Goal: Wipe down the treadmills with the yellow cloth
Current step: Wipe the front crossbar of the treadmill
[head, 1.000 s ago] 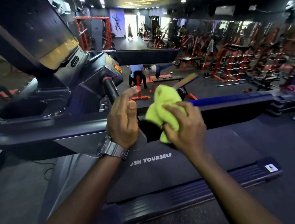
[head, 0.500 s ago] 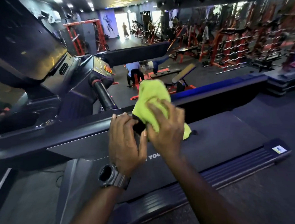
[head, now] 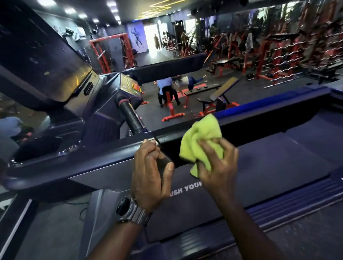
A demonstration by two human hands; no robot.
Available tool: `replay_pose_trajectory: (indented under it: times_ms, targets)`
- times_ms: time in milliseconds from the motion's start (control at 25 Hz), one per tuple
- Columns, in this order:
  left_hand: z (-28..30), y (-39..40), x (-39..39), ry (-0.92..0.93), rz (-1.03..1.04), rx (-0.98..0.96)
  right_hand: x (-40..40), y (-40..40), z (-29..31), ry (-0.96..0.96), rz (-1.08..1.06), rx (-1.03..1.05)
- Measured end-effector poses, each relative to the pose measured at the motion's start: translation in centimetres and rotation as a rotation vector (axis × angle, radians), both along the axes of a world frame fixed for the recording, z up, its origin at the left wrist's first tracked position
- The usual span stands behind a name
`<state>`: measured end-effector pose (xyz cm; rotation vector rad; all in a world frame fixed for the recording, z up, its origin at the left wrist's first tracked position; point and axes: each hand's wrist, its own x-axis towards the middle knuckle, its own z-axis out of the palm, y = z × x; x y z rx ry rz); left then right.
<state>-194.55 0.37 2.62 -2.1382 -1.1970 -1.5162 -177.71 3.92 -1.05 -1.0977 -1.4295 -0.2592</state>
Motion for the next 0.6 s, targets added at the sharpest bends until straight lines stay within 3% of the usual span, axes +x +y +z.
replay_pose_trajectory:
  times_ms: [80,240,280,400,440,520,600]
  targets:
    - [0.2,0.2,-0.1,0.011,0.006,-0.028,-2.5,0.5,2.4,0.238,-0.06,-0.083]
    - [0.0,0.1,-0.3,0.069,0.044,-0.012,-3.6,-1.4,-2.8,-0.012,0.025,0.005]
    - [0.1,0.0,-0.2,0.098,0.054,-0.008,-2.3,-1.0,-3.4,0.036,0.017,-0.021]
    - [0.6,0.4,0.5,0.195,0.079,-0.022,-3.6,0.0,-1.9,0.506,-0.072,-0.123]
    - [0.9,0.5,0.9,0.217,0.094,-0.029,-5.2,-0.4,-1.7,0.552,-0.06,-0.132]
    - [1.5,0.8,1.2,0.243,0.099,-0.038,-7.9,-2.4,-4.3,0.407,-0.01,-0.089]
    - [2.2,1.2,1.0,0.248,0.073,-0.042,-6.2,-2.0,-5.1,0.529,0.035,-0.056]
